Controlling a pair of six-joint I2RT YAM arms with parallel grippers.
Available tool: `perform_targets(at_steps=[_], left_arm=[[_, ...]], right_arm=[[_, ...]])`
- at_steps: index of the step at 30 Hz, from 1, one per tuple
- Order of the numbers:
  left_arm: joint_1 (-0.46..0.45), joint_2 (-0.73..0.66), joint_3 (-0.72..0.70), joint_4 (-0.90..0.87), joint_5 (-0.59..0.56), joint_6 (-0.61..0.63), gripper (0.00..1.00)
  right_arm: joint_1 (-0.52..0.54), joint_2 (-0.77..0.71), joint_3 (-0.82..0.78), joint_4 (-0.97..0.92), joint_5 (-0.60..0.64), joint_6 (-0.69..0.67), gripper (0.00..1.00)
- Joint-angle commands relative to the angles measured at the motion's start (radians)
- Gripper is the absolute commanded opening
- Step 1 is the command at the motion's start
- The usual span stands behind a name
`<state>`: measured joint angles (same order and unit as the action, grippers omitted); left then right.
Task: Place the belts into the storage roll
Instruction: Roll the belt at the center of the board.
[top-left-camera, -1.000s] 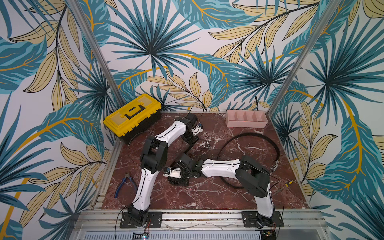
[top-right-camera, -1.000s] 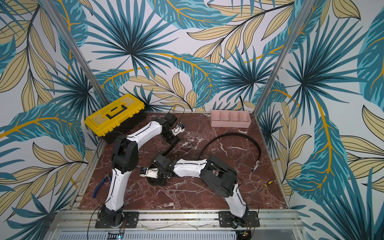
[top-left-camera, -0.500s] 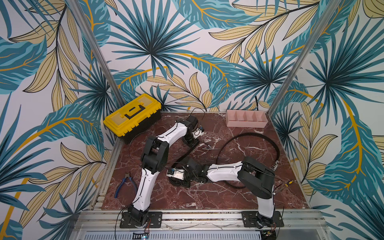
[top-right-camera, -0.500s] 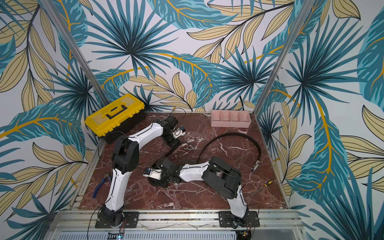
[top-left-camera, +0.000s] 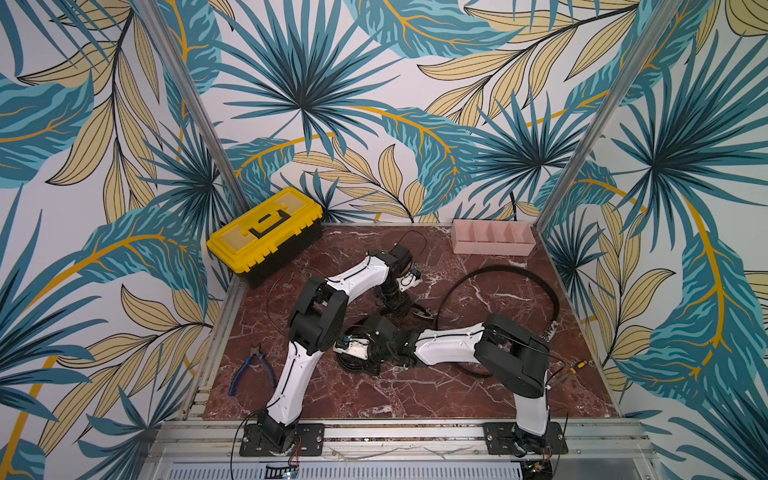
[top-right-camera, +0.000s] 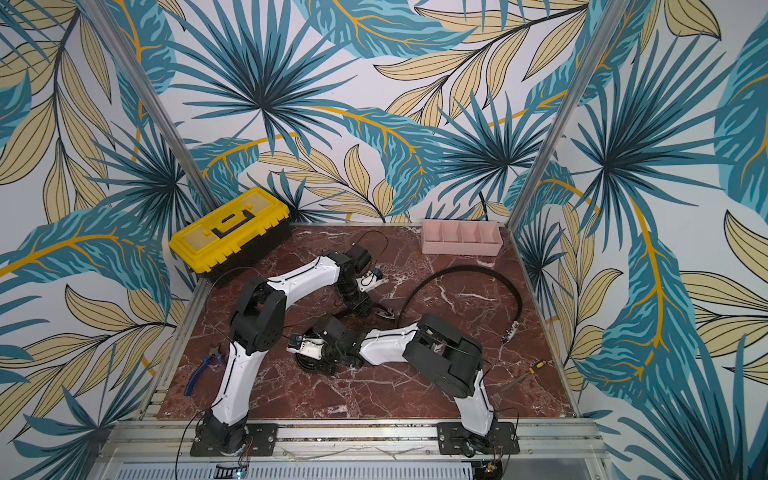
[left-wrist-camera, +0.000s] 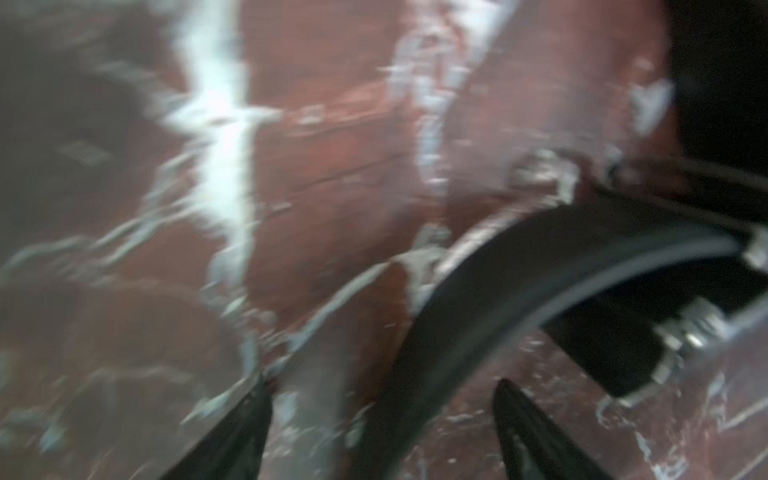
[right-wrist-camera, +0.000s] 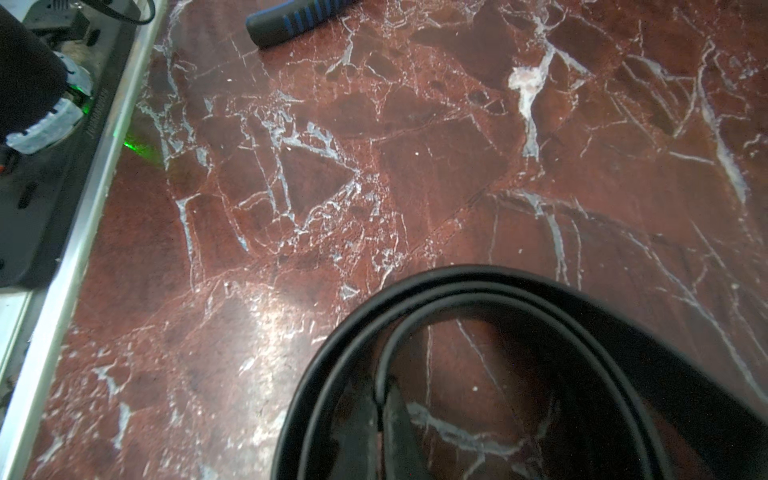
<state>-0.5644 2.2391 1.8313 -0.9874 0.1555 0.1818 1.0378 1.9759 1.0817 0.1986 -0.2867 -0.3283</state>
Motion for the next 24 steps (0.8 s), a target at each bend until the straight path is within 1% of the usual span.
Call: perform_targets(at_steps=[1, 2, 3, 7, 8, 9, 10, 11, 12, 13, 15, 16, 17, 19, 21, 22, 24], left_arm=[[0.119, -0.129, 0.037, 0.047, -0.058, -0.13, 0.94], [0.153, -0.172, 0.028, 0.074, -0.056, -0.168, 1.0], [0.177, -0.211, 0.018, 0.098, -0.058, -0.192, 1.0], [0.246, -0.365, -0.071, 0.125, -0.185, -0.321, 1.0], [0.262, -0.405, -0.128, 0.125, -0.23, -0.365, 1.0], [0.279, -0.441, -0.184, 0.124, -0.241, -0.398, 1.0], [0.3, -0.49, -0.255, 0.126, -0.22, -0.424, 1.0], [0.315, -0.531, -0.322, 0.128, -0.231, -0.463, 0.99], [0.331, -0.587, -0.396, 0.125, -0.268, -0.51, 1.0], [0.354, -0.64, -0.467, 0.125, -0.266, -0.55, 1.0], [0.403, -0.733, -0.604, 0.127, -0.229, -0.66, 1.0], [0.421, -0.769, -0.665, 0.126, -0.164, -0.705, 1.0], [0.429, -0.789, -0.709, 0.121, -0.116, -0.722, 1.0], [0.429, -0.822, -0.803, 0.117, -0.028, -0.804, 0.99], [0.43, -0.844, -0.884, 0.116, 0.018, -0.877, 0.97], [0.43, -0.854, -0.914, 0.119, 0.038, -0.9, 0.97], [0.429, -0.866, -0.943, 0.121, 0.06, -0.907, 0.97]], right_arm=[[0.009, 0.012, -0.029, -0.002, 0.004, 0.006, 0.0], [0.009, 0.011, -0.029, -0.003, 0.004, 0.007, 0.0], [0.009, 0.012, -0.029, -0.004, 0.004, 0.008, 0.0], [0.008, 0.017, -0.024, -0.01, -0.001, 0.007, 0.0], [0.007, 0.017, -0.022, -0.012, -0.002, 0.006, 0.0], [0.007, 0.019, -0.022, -0.014, -0.003, 0.005, 0.0], [0.007, 0.02, -0.021, -0.016, -0.003, 0.005, 0.0], [0.008, 0.021, -0.022, -0.018, -0.003, 0.003, 0.0], [0.007, 0.021, -0.022, -0.023, -0.003, 0.002, 0.0], [0.007, 0.018, -0.022, -0.026, -0.003, 0.001, 0.0], [0.007, 0.015, -0.028, -0.024, 0.0, 0.0, 0.0], [0.007, 0.013, -0.028, -0.028, -0.001, -0.001, 0.0], [0.007, 0.012, -0.028, -0.029, -0.002, -0.003, 0.0], [0.007, 0.009, -0.027, -0.032, -0.003, -0.003, 0.0], [0.007, 0.005, -0.028, -0.032, -0.002, -0.004, 0.0], [0.006, 0.004, -0.028, -0.032, -0.005, -0.004, 0.0], [0.007, 0.003, -0.027, -0.032, -0.005, -0.004, 0.0]])
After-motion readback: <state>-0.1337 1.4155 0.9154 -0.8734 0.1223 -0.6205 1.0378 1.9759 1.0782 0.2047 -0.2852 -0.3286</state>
